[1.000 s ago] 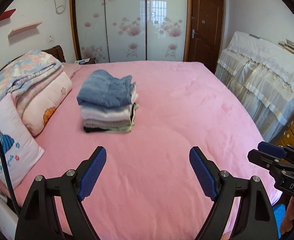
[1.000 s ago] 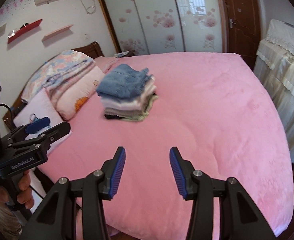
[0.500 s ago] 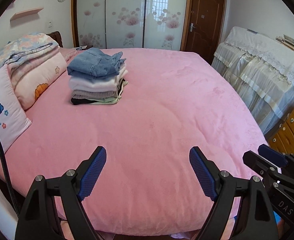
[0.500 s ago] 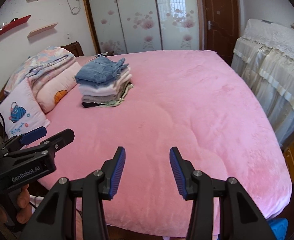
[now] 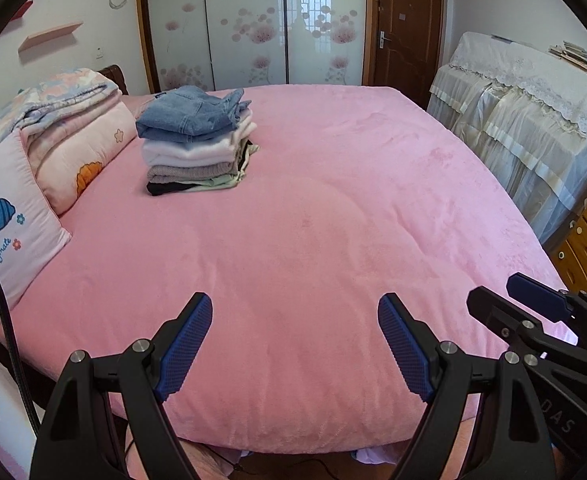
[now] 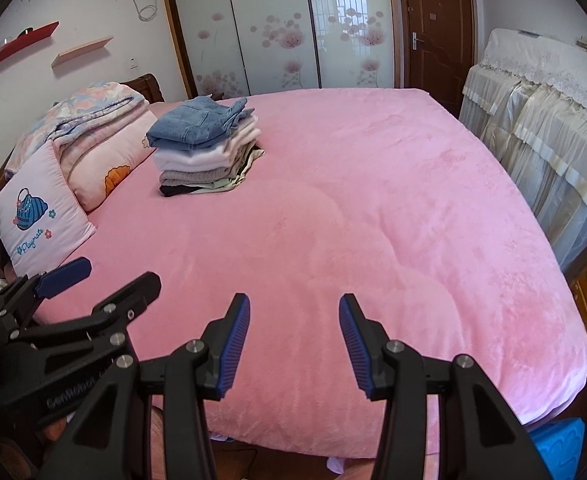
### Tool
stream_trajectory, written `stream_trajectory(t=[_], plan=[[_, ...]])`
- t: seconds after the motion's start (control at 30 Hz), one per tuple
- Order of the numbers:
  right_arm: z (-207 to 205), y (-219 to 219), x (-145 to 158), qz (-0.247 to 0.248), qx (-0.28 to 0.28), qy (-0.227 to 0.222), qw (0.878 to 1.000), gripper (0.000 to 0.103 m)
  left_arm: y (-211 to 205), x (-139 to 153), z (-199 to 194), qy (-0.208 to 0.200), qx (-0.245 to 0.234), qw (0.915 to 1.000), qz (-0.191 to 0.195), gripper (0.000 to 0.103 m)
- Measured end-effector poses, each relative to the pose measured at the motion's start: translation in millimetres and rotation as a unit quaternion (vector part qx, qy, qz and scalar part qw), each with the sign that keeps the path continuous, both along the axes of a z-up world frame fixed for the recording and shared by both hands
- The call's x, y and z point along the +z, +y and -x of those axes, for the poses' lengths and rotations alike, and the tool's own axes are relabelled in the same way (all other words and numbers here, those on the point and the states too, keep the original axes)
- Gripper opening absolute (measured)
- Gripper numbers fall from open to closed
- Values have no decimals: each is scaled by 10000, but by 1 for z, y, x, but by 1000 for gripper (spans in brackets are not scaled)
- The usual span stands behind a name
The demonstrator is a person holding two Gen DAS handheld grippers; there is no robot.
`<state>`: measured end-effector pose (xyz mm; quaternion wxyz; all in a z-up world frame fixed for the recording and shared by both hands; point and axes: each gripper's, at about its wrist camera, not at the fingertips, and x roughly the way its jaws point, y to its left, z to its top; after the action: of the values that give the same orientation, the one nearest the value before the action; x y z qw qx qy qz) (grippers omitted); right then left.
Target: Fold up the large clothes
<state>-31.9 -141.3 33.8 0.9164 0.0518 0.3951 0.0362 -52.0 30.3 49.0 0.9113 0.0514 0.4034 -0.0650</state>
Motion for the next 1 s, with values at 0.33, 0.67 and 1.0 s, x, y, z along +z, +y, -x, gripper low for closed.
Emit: stream_trajectory(t=[0.33, 0.67, 1.0], plan=[[-4, 4, -14, -115, 51, 144, 9998, 47, 8, -15, -7, 253, 119, 9996, 36, 84], [-3, 3, -14, -138, 70, 121, 9998, 47, 12, -19, -9, 376, 166, 9991, 114, 84], [1, 6, -10, -48, -13, -12, 10000, 47, 15, -17, -9, 320, 150, 9993, 122, 84]])
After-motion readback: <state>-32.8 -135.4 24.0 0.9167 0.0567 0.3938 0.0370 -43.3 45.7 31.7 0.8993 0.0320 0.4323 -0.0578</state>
